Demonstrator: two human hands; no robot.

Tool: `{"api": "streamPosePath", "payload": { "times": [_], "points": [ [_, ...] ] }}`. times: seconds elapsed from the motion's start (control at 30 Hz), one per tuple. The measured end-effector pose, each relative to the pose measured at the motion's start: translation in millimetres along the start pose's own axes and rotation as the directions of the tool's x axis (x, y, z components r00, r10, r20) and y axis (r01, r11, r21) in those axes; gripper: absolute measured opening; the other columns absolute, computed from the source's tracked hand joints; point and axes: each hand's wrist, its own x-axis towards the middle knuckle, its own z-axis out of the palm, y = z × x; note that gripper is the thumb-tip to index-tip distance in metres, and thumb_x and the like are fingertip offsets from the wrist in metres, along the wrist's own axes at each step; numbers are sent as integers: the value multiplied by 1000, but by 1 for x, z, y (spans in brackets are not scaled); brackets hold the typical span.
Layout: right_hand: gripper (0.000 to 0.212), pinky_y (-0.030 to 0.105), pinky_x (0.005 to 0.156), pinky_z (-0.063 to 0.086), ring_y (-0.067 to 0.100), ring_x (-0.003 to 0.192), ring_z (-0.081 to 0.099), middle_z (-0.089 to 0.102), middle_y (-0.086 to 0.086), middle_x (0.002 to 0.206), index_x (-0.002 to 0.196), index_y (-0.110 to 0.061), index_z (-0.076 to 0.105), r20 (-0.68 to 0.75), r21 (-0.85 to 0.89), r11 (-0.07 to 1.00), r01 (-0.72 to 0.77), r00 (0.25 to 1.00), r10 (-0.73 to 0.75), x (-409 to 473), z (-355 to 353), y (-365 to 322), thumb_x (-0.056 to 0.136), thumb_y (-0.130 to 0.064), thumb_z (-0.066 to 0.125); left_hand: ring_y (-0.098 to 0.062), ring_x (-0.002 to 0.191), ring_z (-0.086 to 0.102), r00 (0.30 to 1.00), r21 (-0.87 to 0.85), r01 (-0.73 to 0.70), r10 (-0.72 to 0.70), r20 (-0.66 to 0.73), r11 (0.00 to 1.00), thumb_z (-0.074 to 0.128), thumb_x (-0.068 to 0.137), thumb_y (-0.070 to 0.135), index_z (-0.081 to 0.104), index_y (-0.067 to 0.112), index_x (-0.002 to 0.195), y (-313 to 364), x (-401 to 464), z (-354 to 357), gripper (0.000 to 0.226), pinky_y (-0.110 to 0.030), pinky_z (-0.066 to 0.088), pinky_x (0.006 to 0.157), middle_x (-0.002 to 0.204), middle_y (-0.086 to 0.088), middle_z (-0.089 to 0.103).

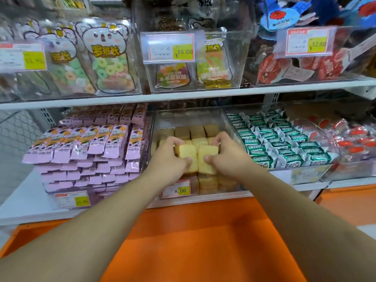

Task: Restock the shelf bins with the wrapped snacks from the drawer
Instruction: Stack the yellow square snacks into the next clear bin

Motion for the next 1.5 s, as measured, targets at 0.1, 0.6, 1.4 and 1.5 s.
{"api": "streamPosePath", "payload": {
  "times": [0.1, 0.6, 1.4, 1.5],
  "points": [
    [43, 24, 56, 37, 13, 86, 58, 59, 5, 122, 131, -23, 50, 48, -42, 999, -34, 998, 36, 2, 2, 9, 95, -28, 73, -16, 96, 68, 999, -17, 41, -41, 35, 999, 82, 87, 25, 60, 37, 120, -7, 7, 6, 41, -41, 61, 86, 113, 5, 68],
    [52, 35, 92, 53, 28, 122, 61, 56, 7, 148, 154, -29, 46, 191, -252, 966, 63, 981, -14, 4, 2, 13, 104, -33, 61, -29, 138, 33, 995, 531, -39, -17, 101, 847, 60, 102, 35, 51, 24, 148, -21, 16, 19, 48, -35, 29, 118, 146, -3, 38],
    [63, 49, 122, 33, 28, 151, 35, 35, 0, 167, 160, -29, 37, 295, -550, 785, 286, 946, -137, -43, 10, 16, 106, -59, 21, -26, 149, 36, 964, 741, -241, 65, 258, 627, 26, 110, 49, 45, 17, 150, -24, -37, 14, 55, -44, 35, 120, 160, -10, 40],
    [61, 51, 118, 38, 28, 147, 40, 42, 1, 161, 156, -27, 44, 306, -521, 810, 270, 945, -119, -37, 11, 18, 106, -56, 23, -26, 147, 38, 965, 714, -228, 58, 255, 662, 28, 109, 49, 51, 17, 143, -25, -31, 15, 52, -45, 37, 118, 157, -10, 44]
  ]
}}
